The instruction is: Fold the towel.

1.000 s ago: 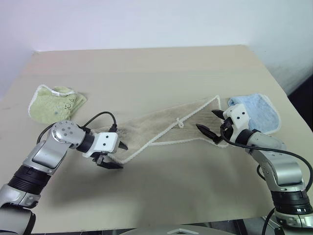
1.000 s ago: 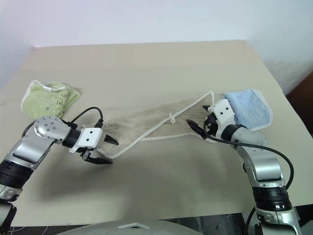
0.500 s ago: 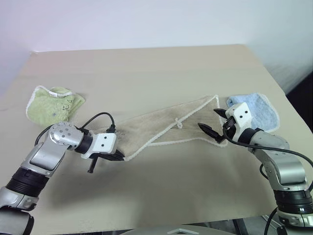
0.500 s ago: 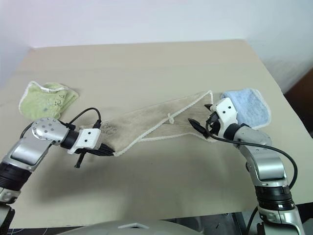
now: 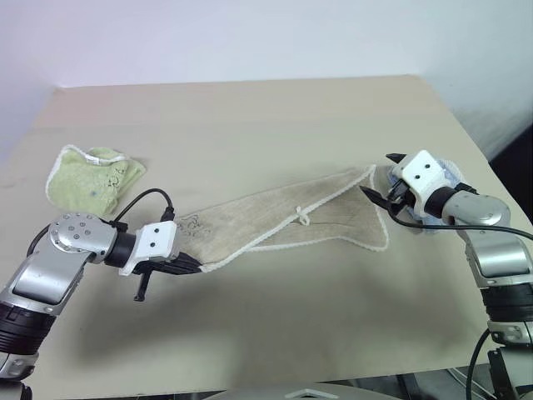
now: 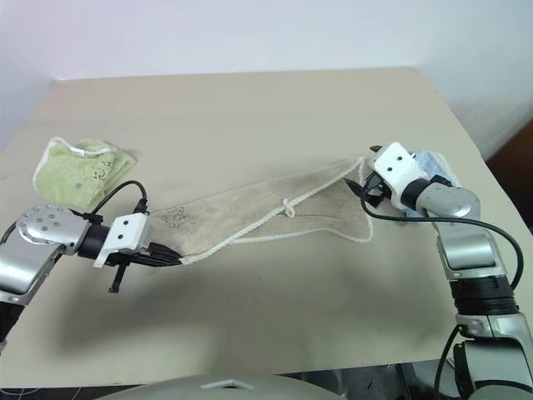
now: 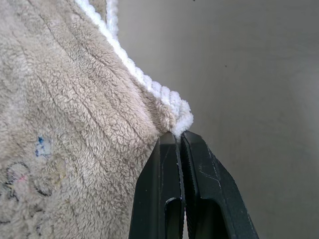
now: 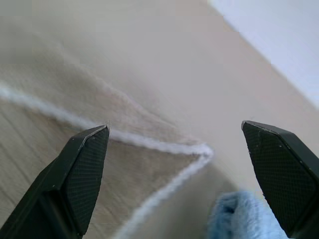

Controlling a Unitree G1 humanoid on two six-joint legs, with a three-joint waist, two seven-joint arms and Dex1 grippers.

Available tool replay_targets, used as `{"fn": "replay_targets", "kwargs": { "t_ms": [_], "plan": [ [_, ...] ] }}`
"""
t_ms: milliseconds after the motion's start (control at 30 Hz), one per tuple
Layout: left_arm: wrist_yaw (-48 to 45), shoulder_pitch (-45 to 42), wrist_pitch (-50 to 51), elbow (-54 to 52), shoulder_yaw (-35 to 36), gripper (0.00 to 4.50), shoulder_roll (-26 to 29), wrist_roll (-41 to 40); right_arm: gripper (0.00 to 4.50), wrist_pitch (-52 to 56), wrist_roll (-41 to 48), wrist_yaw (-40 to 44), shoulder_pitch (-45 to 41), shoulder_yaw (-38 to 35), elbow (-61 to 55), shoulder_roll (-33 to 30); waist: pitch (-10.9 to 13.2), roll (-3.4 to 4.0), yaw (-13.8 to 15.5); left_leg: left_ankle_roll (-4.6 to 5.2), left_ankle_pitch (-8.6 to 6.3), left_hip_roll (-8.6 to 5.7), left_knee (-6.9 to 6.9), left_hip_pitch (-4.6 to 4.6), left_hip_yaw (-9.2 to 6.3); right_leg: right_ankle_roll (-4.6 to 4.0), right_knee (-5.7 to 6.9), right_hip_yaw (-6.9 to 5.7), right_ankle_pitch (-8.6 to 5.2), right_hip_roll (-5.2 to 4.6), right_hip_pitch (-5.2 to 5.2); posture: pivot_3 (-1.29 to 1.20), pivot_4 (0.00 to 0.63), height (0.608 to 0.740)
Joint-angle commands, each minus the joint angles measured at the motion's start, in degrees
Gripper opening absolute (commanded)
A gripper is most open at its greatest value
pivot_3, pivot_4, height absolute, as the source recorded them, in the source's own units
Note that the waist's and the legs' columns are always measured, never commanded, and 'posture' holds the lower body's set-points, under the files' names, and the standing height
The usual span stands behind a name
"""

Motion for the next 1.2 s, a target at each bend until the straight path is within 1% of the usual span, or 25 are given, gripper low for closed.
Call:
{"fn": "replay_targets", "kwargs": {
  "t_ms": [33, 133, 233, 333, 467, 533, 733, 833, 867, 1033, 1200],
  "plan": [
    [0.62, 0.45, -0.03, -1.92, 1.99, 0.02, 0.92, -0.93, 4.5, -11.83, -7.13, 1.07, -6.39, 3.96, 9.27, -2.93, 0.01, 0.02, -0.26, 0.0, 0.0, 0.0, 0.01, 0.0, 0.01, -0.01, 0.0, 0.0, 0.0, 0.0, 0.0, 0.0, 0.15, 0.728],
    [1.0, 0.03, -0.11, -1.5, 1.71, 0.02, 0.79, -0.51, 4.5, -20.89, -12.54, 0.92, -11.45, 8.18, 18.74, -4.06, 0.02, 0.02, -0.95, 0.0, 0.0, -0.01, 0.04, 0.03, 0.04, -0.01, 0.01, 0.02, 0.0, 0.0, 0.03, 0.0, 0.15, 0.728],
    [1.23, -0.2, -0.11, -1.31, 1.58, 0.02, 0.67, -0.47, 4.5, -28.1, -17.9, -2.99, -16.84, 11.05, 28.02, -3.83, 0.02, 0.02, -1.23, 0.0, 0.0, 0.0, 0.01, 0.03, 0.03, 0.0, 0.02, 0.03, 0.0, 0.02, 0.01, 0.0, 0.15, 0.728],
    [1.47, 0.1, -0.11, -1.56, 1.82, 0.02, 0.7, -0.56, 4.5, -33.15, -22.39, -5.98, -21.81, 14.2, 36.35, -2.81, 0.03, 0.03, -1.44, -0.01, 0.01, 0.0, 0.0, 0.02, 0.04, -0.01, 0.04, 0.06, 0.0, 0.03, -0.02, 0.0, 0.15, 0.728],
    [1.43, -0.01, -0.06, -1.4, 1.9, 0.02, 0.85, -0.66, 4.5, -37.11, -25.88, -9.99, -26.53, 16.38, 43.65, -1.01, 0.03, 0.03, -1.48, -0.01, 0.01, 0.0, 0.0, 0.03, 0.04, -0.02, 0.08, 0.07, 0.0, 0.03, -0.04, 0.0, 0.15, 0.728],
    [1.18, 0.9, -0.34, -1.45, 2.42, 0.02, 1.57, -0.56, 4.5, -38.4, -28.37, -13.32, -28.8, 17.9, 46.84, 0.28, 0.03, 0.03, -1.47, -0.02, 0.01, 0.0, 0.0, 0.04, 0.04, -0.02, 0.11, 0.08, 0.0, 0.03, -0.04, 0.0, 0.15, 0.728],
    [1.25, 3.89, -0.89, -2.14, 3.8, 0.02, 3.3, -0.44, 4.5, -41.0, -31.49, -17.83, -32.23, 20.01, 51.87, 2.4, 0.04, 0.05, -1.39, -0.02, 0.01, 0.0, -0.02, 0.04, 0.04, -0.02, 0.2, 0.1, 0.0, 0.03, -0.09, 0.0, 0.15, 0.728],
    [1.76, 4.74, -0.98, -2.33, 4.16, 0.0, 3.42, -0.08, 3.89, -41.97, -32.06, -18.01, -33.0, 20.73, 53.05, 2.7, 0.05, 0.06, -1.42, -0.02, 0.01, -0.03, -0.01, 0.04, 0.04, -0.03, 0.25, 0.12, 0.0, 0.01, -0.09, 0.0, 0.15, 0.728],
    [1.94, 4.96, -0.97, -2.45, 4.28, 0.0, 3.41, -0.07, 3.6, -42.29, -32.01, -17.9, -33.04, 20.78, 53.26, 2.65, 0.05, 0.06, -1.42, -0.02, 0.01, -0.03, -0.01, 0.05, 0.04, -0.03, 0.27, 0.11, 0.0, 0.01, -0.1, 0.0, 0.15, 0.728],
    [2.66, 5.14, -0.83, -2.63, 4.31, 0.0, 3.3, -0.09, 1.95, -43.12, -31.74, -17.85, -32.87, 20.37, 53.22, 1.67, 0.05, 0.06, -1.49, -0.05, 0.03, -0.03, -0.01, 0.1, 0.04, -0.05, 0.46, 0.13, -0.01, 0.01, -0.12, 0.0, 0.15, 0.728],
    [2.9, 4.52, -1.22, -1.83, 3.89, 0.0, 2.95, 0.3, 0.31, -43.81, -30.48, -16.5, -30.8, 19.47, 51.23, 0.14, 0.05, 0.06, -1.46, -0.07, 0.04, -0.03, 0.01, 0.19, 0.04, -0.21, 0.69, 0.13, -0.11, 0.01, -0.13, 0.0, 0.15, 0.728]
  ]
}}
